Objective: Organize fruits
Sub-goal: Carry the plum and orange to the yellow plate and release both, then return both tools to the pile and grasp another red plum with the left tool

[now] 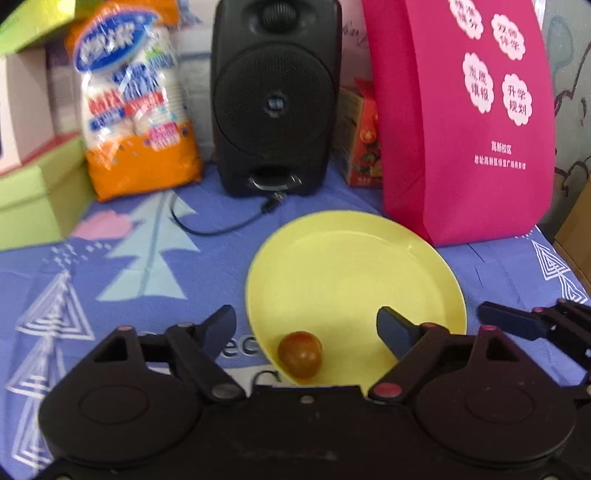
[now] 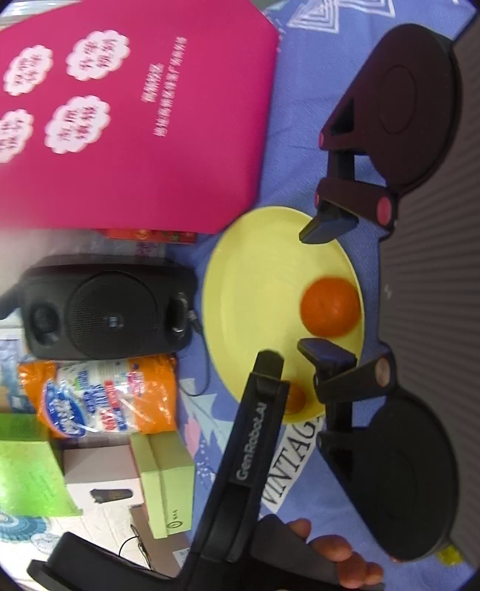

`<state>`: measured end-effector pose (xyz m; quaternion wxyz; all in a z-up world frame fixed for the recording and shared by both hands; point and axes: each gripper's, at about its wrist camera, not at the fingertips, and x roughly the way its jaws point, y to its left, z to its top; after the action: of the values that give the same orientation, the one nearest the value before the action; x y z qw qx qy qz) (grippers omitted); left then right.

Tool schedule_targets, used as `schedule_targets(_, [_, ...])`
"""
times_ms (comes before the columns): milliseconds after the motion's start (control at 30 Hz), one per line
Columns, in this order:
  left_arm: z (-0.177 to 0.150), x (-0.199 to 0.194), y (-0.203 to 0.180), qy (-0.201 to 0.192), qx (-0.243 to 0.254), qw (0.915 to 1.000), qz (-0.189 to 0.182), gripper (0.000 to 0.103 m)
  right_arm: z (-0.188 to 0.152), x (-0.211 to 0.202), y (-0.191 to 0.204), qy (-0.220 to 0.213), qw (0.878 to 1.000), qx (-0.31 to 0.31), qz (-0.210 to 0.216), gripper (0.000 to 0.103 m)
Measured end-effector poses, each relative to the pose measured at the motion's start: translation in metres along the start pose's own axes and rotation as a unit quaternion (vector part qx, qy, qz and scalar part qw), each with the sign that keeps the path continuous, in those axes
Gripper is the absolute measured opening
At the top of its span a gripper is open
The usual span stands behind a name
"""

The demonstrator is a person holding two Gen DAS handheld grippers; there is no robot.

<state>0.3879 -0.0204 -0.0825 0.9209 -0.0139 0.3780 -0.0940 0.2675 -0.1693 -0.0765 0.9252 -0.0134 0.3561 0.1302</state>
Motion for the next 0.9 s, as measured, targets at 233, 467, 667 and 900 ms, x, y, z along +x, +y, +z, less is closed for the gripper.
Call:
schedule_targets(233, [-0.022, -0.081, 0.028, -0.057, -0.026, 0.9977, -0.028, 0.084, -0.006, -0.065, -0.008, -0.054, 0.998, 0.029, 0.008, 0.056])
schedule_targets(467, [-0.080, -0.151, 0.038, -0.091, -0.025, 0.9955, 0.013, 0.084, -0.039, -0.130, 0.009, -0.077, 0.996, 0.015, 0.036, 0.063])
schedule_targets(667, [-0.138, -0.175, 0.032, -0.082, -0.002, 0.9956, 0.045, 0.084, -0.069, -0.163, 0.034, -0.064, 0.994, -0.012, 0.087, 0.063])
schedule_targets(900, [-0.174, -0.182, 0.027, -0.064, 0.026, 0.9963, 0.051, 0.078, -0.103, -0.178, 0.070, -0.037, 0.990, -0.075, 0.113, 0.063])
